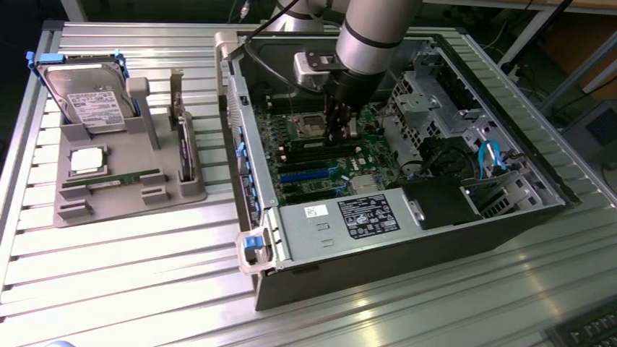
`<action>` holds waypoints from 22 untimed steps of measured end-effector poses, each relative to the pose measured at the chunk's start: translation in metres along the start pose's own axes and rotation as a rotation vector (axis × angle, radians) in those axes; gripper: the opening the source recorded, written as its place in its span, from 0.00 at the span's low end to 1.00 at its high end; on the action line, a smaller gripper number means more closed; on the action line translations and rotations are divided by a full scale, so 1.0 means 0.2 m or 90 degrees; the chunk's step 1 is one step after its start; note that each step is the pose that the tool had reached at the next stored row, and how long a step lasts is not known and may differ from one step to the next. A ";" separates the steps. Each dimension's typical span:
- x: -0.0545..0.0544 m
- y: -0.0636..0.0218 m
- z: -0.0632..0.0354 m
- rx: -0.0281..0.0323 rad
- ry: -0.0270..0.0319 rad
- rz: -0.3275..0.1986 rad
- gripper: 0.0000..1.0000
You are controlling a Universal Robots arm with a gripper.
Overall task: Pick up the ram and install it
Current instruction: 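Insert the ram into the slot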
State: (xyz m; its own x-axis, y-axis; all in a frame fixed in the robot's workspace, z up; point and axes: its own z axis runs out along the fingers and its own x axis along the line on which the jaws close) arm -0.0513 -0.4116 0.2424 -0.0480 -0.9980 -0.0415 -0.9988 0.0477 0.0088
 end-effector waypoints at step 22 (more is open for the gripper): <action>0.00 0.004 0.053 0.0003 0.0040 0.000 0.14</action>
State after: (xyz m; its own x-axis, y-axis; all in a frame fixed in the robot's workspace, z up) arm -0.0521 -0.4118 0.2318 -0.0477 -0.9982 -0.0352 -0.9988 0.0474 0.0082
